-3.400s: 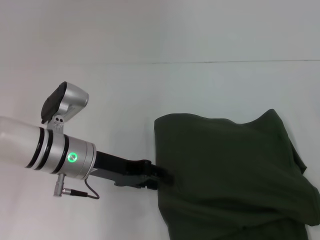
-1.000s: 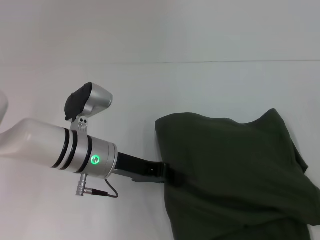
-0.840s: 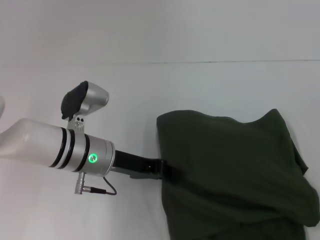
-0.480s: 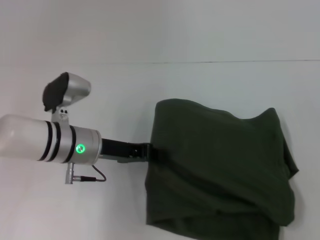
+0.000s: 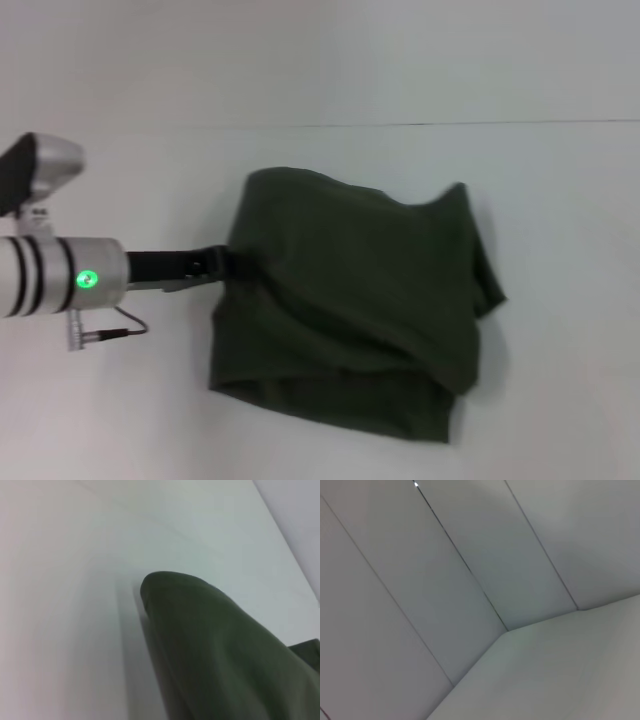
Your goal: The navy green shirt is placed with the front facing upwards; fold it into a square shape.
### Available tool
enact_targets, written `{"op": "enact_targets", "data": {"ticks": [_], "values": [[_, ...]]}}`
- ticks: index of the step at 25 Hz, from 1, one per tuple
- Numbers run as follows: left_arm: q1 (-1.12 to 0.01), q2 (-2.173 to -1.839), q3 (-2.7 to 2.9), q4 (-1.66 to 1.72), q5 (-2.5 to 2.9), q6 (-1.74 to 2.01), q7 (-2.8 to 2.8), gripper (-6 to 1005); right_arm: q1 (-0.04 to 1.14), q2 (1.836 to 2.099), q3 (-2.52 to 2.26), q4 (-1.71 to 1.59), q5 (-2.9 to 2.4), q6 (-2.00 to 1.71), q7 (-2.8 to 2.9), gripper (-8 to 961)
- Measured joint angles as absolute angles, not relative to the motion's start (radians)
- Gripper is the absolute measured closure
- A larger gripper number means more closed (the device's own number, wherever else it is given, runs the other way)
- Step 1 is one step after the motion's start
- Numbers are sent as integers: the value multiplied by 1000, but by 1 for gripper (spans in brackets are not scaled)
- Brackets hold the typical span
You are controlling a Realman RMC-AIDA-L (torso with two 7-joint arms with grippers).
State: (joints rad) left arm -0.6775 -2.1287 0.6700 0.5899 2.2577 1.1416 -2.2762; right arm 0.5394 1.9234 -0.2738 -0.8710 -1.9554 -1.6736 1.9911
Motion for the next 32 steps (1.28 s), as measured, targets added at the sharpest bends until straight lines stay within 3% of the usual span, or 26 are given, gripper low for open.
{"op": "enact_targets", "data": {"ticks": [9,23,28,32], "values": [[-583,-2130,567,618,2255,1248,-2267,890,546,1939,-322,-869,-1948,-1674,1996,123],[-547,-2128,464,618,2232,1432,-2198,894,534,1954,-353,-865,-1952,-1738,2015,124],[-509,-2129,397,620,2231,1456,-2160,733,520,1943,-365,-802,-1958,-1846,2035,124],[-491,-2128,354,626,2230,1463,-2121,544,498,1941,-418,-718,-1959,-1893,2033,124]]}}
